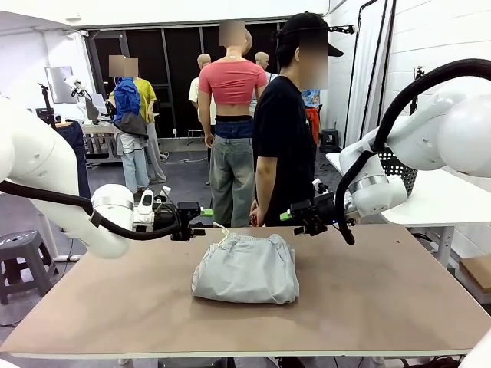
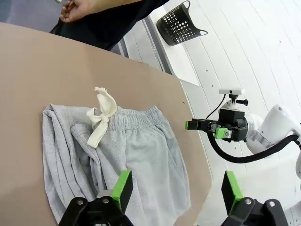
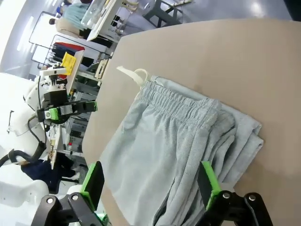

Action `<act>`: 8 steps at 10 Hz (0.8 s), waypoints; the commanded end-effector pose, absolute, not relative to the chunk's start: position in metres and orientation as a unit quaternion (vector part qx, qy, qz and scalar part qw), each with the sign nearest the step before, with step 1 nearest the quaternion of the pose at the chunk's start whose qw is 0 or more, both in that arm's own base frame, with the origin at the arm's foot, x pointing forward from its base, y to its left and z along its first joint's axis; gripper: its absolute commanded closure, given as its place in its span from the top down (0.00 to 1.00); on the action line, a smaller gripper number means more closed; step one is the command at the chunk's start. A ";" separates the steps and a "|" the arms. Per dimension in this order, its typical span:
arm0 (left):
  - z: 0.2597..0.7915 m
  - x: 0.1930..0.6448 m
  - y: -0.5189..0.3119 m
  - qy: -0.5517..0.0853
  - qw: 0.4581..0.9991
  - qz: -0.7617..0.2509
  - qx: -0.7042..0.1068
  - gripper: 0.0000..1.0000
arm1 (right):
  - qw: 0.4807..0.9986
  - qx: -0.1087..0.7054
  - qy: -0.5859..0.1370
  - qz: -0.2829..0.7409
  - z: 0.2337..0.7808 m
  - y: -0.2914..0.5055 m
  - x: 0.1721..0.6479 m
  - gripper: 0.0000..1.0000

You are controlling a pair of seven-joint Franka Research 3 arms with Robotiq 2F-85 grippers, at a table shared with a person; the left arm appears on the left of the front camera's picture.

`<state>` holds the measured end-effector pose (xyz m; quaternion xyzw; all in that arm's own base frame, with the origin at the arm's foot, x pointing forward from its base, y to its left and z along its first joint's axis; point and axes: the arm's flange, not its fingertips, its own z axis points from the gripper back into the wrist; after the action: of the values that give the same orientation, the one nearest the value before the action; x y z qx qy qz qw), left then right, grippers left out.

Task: Fold the training pants.
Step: Fold the Training pants in half.

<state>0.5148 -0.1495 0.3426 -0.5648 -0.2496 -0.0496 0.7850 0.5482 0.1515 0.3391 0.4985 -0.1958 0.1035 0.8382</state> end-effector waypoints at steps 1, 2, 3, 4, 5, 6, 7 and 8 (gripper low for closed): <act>0.339 0.520 -0.152 -0.247 0.785 -0.050 -0.566 1.00 | 0.833 0.510 -0.190 0.099 0.335 0.149 0.549 1.00; 0.339 0.520 -0.152 -0.247 0.785 -0.050 -0.566 1.00 | 0.833 0.510 -0.190 0.099 0.335 0.149 0.549 1.00; 0.339 0.520 -0.152 -0.247 0.785 -0.050 -0.566 1.00 | 0.833 0.510 -0.190 0.099 0.335 0.149 0.549 1.00; 0.339 0.520 -0.152 -0.247 0.785 -0.050 -0.566 1.00 | 0.833 0.510 -0.190 0.099 0.335 0.149 0.549 1.00; 0.339 0.520 -0.152 -0.247 0.785 -0.050 -0.566 1.00 | 0.833 0.510 -0.190 0.099 0.335 0.149 0.549 1.00; 0.339 0.520 -0.152 -0.247 0.785 -0.050 -0.566 1.00 | 0.833 0.510 -0.190 0.099 0.335 0.149 0.549 1.00; 0.339 0.520 -0.152 -0.247 0.785 -0.050 -0.566 1.00 | 0.833 0.510 -0.190 0.099 0.335 0.149 0.549 1.00; 0.339 0.520 -0.152 -0.247 0.785 -0.050 -0.566 1.00 | 0.833 0.510 -0.190 0.099 0.335 0.149 0.549 1.00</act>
<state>0.5155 -0.1516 0.3387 -0.5652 -0.2459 -0.0491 0.7859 0.5487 0.1479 0.3363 0.5040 -0.1920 0.1011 0.8360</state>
